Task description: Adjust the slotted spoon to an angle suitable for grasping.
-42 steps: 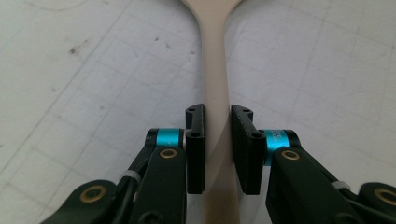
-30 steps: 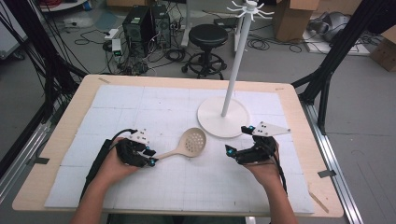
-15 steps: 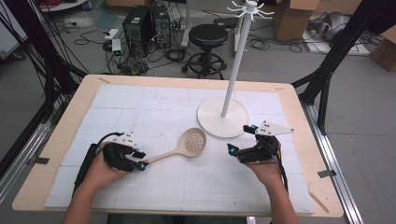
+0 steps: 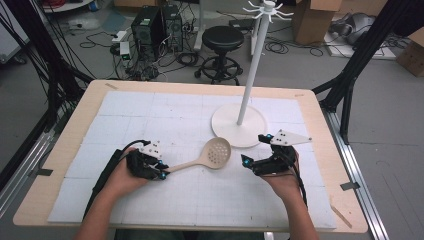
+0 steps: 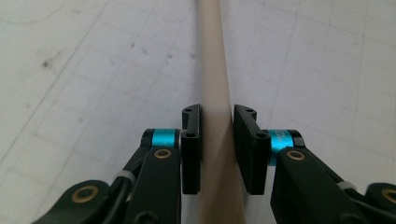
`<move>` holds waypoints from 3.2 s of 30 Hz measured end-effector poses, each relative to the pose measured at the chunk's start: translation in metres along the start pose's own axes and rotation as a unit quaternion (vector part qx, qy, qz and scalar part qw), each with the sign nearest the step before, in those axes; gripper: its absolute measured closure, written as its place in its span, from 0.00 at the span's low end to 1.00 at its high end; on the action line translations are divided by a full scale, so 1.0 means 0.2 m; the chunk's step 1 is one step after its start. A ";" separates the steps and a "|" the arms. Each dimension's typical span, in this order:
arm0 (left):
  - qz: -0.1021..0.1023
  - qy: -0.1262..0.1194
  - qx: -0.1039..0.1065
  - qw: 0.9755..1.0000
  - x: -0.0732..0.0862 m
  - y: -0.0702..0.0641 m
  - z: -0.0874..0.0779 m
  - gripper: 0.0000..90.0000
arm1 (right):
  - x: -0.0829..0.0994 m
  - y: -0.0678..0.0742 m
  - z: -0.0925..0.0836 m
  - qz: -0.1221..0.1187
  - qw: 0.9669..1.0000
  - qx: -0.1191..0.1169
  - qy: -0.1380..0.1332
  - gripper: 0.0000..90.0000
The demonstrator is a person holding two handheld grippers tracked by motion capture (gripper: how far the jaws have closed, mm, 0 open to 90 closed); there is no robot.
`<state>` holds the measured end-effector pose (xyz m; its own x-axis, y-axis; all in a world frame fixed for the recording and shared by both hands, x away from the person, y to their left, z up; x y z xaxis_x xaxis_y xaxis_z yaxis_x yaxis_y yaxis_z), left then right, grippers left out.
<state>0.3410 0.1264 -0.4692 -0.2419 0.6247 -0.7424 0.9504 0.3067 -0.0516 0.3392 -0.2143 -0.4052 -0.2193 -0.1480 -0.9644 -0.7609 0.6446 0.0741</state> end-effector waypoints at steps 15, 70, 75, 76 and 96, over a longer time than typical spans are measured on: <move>0.029 -0.006 0.030 0.999 -0.13 -0.06 0.16 0.81 | 0.00 0.00 0.00 0.000 1.000 -0.002 0.001 0.01; -0.078 -0.252 -0.116 0.958 0.05 0.15 -0.55 0.14 | 0.16 0.47 0.72 -0.120 0.945 -0.169 0.253 0.41; -0.077 -0.253 -0.114 0.958 0.05 0.15 -0.55 0.14 | 0.19 0.47 0.73 -0.121 0.942 -0.160 0.271 0.59; -0.077 -0.253 -0.112 0.958 0.05 0.14 -0.55 0.14 | 0.18 0.46 0.73 -0.116 0.941 -0.163 0.273 0.62; -0.071 -0.245 -0.105 0.961 0.04 0.13 -0.52 0.14 | 0.19 0.44 0.62 -0.136 0.934 -0.142 0.297 0.82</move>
<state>0.3437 0.2145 -0.4073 -0.1951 0.1681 -0.9663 0.8420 0.5340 -0.0771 0.3402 -0.0701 -0.4670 -0.2308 -0.7219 -0.6524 -0.9505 0.3107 -0.0076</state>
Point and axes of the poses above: each handheld gripper's, and its own axes: z roughly forward along the jaws, x roughly out of its underside, y roughly to its left, the point moved 5 cm from there along z, roughly forward along the jaws, and after that the axes turned 9 degrees about -y, right-handed, at the moved point
